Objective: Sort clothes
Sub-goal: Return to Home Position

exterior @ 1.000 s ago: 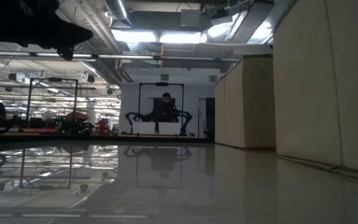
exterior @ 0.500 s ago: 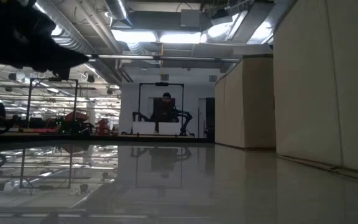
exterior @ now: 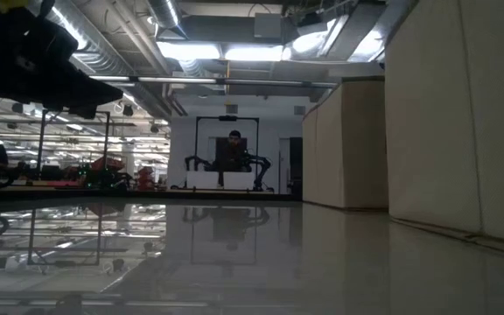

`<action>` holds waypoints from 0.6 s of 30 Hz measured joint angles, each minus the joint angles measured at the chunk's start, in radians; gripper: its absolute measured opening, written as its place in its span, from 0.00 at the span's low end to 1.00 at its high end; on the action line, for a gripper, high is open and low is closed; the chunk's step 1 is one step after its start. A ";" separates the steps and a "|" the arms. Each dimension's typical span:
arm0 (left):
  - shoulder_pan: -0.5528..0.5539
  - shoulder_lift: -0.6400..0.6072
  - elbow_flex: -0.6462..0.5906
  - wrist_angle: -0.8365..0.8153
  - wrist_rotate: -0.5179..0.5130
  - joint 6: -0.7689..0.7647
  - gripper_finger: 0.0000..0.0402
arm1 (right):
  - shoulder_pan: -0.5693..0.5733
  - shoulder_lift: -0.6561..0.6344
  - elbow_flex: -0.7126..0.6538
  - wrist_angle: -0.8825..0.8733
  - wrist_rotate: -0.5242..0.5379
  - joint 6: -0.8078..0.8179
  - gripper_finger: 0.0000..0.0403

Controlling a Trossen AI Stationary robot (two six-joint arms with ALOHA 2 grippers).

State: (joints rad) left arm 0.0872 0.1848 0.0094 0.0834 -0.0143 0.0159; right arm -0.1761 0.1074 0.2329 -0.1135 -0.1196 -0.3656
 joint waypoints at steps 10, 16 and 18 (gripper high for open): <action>0.000 0.000 0.000 0.002 0.000 0.014 0.01 | 0.000 0.000 0.000 0.001 0.003 0.000 0.11; 0.000 0.000 0.000 0.002 0.000 0.011 0.01 | 0.000 0.000 0.000 0.002 0.003 0.001 0.11; 0.000 0.000 0.000 0.002 0.000 0.011 0.01 | 0.000 0.000 0.000 0.002 0.003 0.001 0.11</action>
State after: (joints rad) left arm 0.0872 0.1848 0.0097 0.0856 -0.0144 0.0265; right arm -0.1764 0.1074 0.2329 -0.1120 -0.1165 -0.3645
